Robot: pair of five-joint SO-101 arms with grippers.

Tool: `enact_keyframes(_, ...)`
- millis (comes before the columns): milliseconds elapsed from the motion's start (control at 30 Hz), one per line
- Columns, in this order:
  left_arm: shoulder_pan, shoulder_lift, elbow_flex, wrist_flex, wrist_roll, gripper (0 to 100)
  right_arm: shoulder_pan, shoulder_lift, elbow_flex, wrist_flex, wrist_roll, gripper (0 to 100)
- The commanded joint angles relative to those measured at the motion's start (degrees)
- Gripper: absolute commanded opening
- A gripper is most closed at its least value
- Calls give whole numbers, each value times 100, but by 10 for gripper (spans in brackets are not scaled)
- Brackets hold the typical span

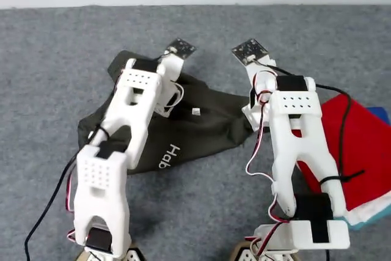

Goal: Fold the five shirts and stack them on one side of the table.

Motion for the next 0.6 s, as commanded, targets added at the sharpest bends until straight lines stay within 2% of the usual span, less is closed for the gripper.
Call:
enact_keyframes(0, -132, 484, -1218, 396, 167, 164, -22, -31, -255, -84, -18, 154)
enact_keyframes(167, -114, 1424, -2712, 1222, 176, 159, -31, -31, -255, -84, -18, 154)
enact_keyframes(333, -123, 2084, -4127, 2110, 176, 46, -22, -31, -18, -145, -18, 154)
enact_keyframes(433, -158, 2154, -4629, 2163, 281, 25, -4, -22, 176, -356, -26, 154)
enact_keyframes(567, -149, 1934, -4673, 2163, 360, 24, 4, -22, 229, -558, -26, 154)
